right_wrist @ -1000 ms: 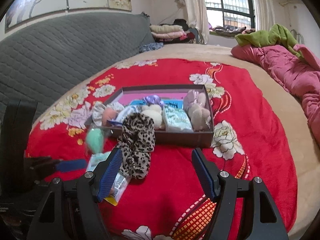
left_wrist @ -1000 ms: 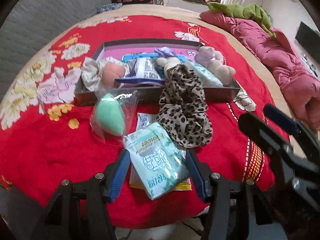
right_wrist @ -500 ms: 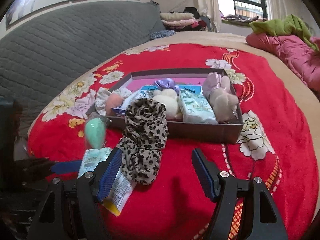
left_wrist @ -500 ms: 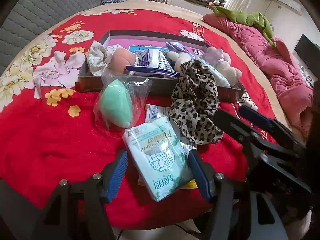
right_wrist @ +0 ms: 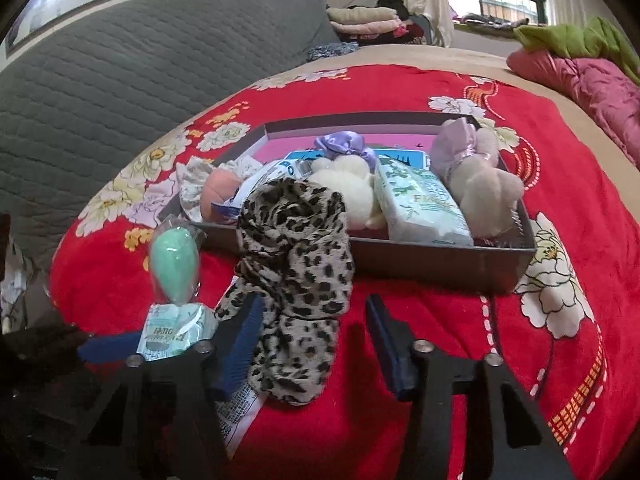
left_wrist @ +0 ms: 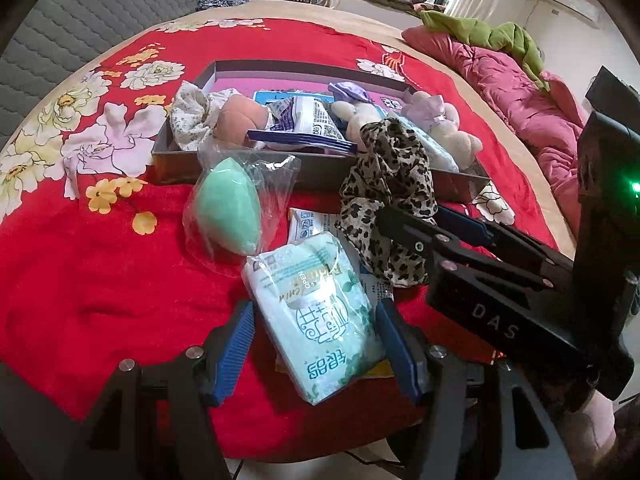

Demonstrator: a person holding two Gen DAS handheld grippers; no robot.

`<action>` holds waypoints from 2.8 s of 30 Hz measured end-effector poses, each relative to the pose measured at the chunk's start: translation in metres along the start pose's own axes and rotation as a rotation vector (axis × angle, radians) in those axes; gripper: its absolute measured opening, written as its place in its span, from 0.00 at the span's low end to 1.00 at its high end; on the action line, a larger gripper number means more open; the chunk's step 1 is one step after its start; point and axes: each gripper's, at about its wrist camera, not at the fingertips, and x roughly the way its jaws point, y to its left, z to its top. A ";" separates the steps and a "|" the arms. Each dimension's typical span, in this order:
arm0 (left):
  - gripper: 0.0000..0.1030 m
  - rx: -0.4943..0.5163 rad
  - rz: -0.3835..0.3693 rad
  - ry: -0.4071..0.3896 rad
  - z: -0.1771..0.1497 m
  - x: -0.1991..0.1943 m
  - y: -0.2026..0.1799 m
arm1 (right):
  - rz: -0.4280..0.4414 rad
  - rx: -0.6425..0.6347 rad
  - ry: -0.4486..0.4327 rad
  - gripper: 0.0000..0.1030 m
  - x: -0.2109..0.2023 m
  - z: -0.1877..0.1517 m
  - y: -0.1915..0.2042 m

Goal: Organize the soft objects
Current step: 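Grasp the green-white tissue pack with the left tool while the right tool grasps the leopard-print cloth, then lift the tissue pack with the left tool while the right tool carries the leopard cloth toward the box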

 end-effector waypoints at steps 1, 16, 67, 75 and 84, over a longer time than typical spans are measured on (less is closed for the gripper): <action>0.60 -0.002 0.002 0.000 0.000 0.000 0.000 | -0.006 -0.005 -0.006 0.40 0.000 0.000 0.001; 0.60 -0.052 0.125 0.070 0.016 0.014 -0.016 | 0.002 0.008 -0.098 0.17 -0.027 0.009 -0.015; 0.47 0.002 0.083 -0.178 0.071 -0.052 -0.014 | -0.040 0.098 -0.344 0.12 -0.102 0.028 -0.048; 0.47 -0.028 0.101 -0.199 0.095 -0.044 0.005 | -0.052 0.109 -0.350 0.12 -0.092 0.036 -0.056; 0.47 -0.061 0.144 -0.186 0.122 -0.023 0.052 | -0.045 0.118 -0.345 0.12 -0.075 0.048 -0.070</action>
